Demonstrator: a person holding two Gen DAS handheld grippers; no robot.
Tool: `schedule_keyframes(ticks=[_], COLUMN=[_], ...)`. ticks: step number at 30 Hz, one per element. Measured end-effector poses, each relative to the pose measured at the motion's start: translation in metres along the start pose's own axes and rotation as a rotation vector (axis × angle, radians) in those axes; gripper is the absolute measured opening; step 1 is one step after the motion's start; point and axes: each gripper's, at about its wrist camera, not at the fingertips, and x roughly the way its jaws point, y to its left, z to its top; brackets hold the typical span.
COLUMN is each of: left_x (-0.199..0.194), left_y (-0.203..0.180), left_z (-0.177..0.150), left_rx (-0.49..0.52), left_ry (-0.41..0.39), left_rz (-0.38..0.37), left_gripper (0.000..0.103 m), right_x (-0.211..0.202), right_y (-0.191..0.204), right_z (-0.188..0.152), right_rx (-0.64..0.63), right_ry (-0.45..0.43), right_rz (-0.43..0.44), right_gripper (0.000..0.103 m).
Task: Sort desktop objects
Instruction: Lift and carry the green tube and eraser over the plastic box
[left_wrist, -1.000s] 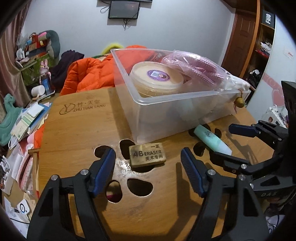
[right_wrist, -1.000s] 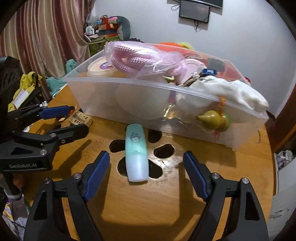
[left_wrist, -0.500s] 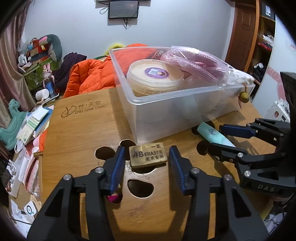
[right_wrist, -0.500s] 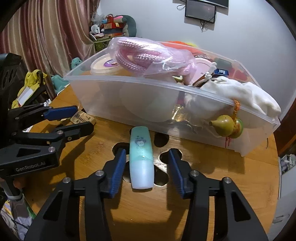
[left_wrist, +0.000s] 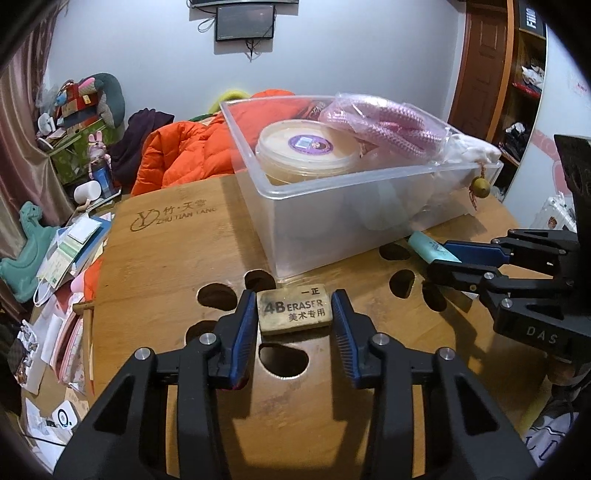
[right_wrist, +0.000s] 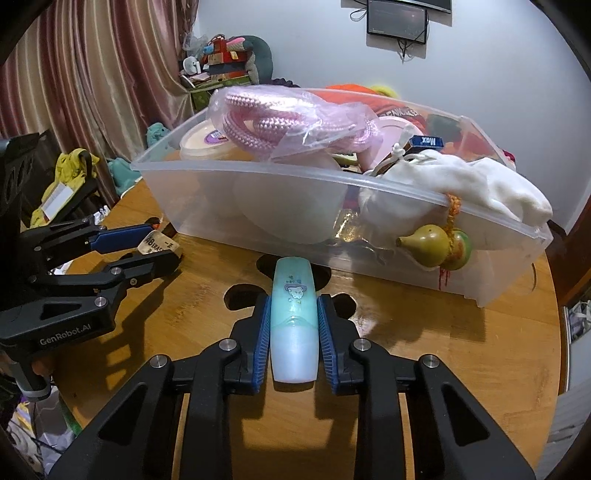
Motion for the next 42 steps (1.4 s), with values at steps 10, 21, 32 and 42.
schedule_keyframes(ticks=[10,21,32,42], left_x=[-0.028,-0.052,-0.062,-0.041], left_y=[-0.002,-0.013,-0.017,-0.006], left_z=[0.004,0.019,0.046,0.064], left_rx=[-0.034,-0.048,-0.051,-0.091], left_ry=[-0.081,-0.168,-0.234,-0.248], left_rz=[-0.02,-0.026,-0.038,-0.048], left_gripper=[0.041,0.041,0.041,0.041], right_x=[-0.024,-0.052,-0.072,-0.064], right_y=[-0.006,-0.006,-0.018,-0.039], right_z=[0.004,0.014,0.033,0.057], right_rx=[0.027,0.023,0.027,0.046], right_ry=[-0.05,-0.129,-0.198,-0.225], right_rz=[0.027,0.024,0.002,-0.021], right_gripper=[0.023,0.023,0.023,0.023])
